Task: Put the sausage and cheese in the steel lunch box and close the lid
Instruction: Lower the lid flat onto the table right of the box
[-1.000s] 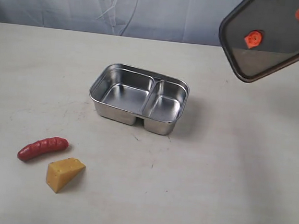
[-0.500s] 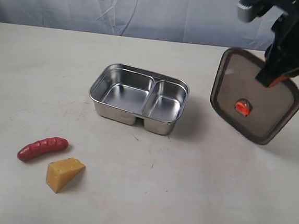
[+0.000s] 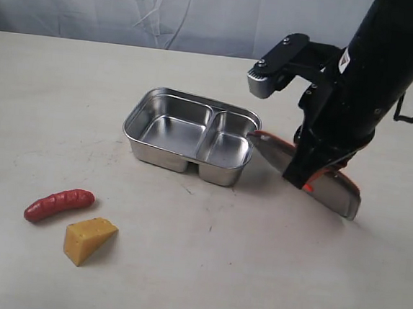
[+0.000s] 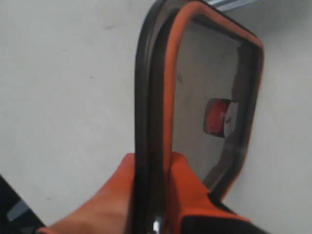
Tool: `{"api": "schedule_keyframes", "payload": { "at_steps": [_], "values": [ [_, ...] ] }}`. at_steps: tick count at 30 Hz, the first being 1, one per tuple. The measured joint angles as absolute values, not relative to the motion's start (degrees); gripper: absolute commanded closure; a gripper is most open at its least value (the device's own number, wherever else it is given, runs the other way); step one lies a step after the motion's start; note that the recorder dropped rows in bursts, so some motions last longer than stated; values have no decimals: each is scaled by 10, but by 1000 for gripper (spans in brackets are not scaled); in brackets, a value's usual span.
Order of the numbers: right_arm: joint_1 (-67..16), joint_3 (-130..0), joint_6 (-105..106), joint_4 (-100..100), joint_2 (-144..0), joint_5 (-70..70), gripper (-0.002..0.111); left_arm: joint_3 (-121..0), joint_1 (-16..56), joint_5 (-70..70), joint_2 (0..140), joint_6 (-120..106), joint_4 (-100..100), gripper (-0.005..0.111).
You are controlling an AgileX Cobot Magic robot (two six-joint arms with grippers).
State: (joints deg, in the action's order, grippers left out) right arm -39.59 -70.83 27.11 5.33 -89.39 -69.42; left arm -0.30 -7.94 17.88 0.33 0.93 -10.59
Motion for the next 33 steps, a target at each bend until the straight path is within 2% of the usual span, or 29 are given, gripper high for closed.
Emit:
{"api": "schedule_keyframes", "payload": {
  "at_steps": [12,31,33],
  "values": [
    [-432,-674,270,194,-894,-689,109,-3,-79,179,3,9,-106,107],
    [-435,-545,281,208,-900,-635,109,-3,-79,179,3,9,-106,107],
    [-435,-544,281,199,-910,-631,102,-3,-79,179,3,9,-106,107]
  ]
}}
